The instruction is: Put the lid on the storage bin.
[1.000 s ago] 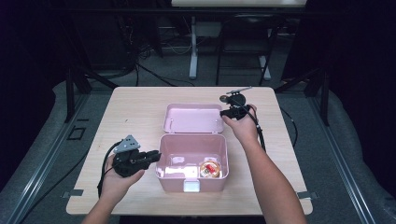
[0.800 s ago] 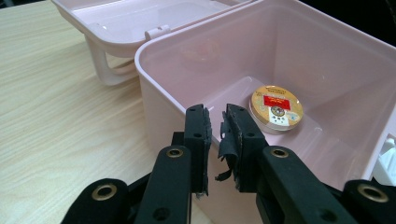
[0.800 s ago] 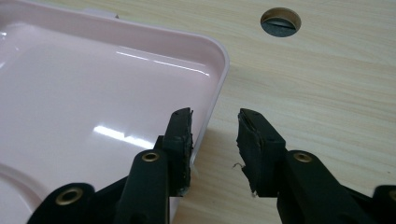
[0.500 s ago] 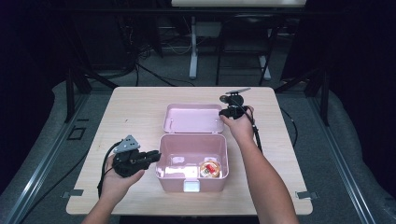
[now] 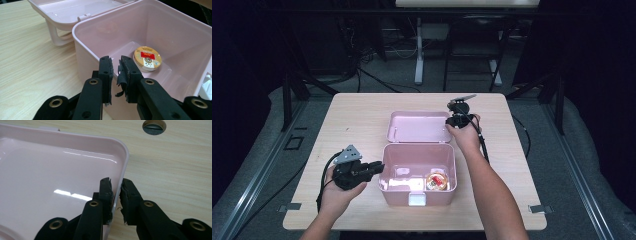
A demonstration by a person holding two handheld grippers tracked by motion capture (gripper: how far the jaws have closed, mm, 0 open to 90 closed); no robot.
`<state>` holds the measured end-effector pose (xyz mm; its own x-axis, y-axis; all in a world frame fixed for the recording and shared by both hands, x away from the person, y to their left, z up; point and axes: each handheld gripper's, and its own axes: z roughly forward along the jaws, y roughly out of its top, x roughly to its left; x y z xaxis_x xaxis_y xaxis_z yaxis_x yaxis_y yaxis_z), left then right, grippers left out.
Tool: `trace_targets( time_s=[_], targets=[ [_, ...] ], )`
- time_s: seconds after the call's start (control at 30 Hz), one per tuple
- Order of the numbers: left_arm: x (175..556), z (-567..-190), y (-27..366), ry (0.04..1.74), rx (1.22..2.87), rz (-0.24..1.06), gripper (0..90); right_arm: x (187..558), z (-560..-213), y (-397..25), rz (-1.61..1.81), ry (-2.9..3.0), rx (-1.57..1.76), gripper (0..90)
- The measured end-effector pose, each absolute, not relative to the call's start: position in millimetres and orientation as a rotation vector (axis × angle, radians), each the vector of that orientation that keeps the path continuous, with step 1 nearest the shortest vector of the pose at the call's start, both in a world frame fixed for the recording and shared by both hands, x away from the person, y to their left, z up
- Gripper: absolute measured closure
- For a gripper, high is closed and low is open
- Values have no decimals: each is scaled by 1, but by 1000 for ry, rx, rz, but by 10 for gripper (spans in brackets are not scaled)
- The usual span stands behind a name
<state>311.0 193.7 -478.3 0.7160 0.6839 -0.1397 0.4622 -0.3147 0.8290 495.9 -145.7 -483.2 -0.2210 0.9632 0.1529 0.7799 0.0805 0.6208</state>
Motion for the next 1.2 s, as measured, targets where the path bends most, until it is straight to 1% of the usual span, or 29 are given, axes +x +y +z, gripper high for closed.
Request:
trace_targets(
  time_s=[1.2],
  targets=[
    [311, -479, 195, 878, 1965, 277, 792, 484, -460, -150, 1033, 1963, 1726, 847]
  ],
)
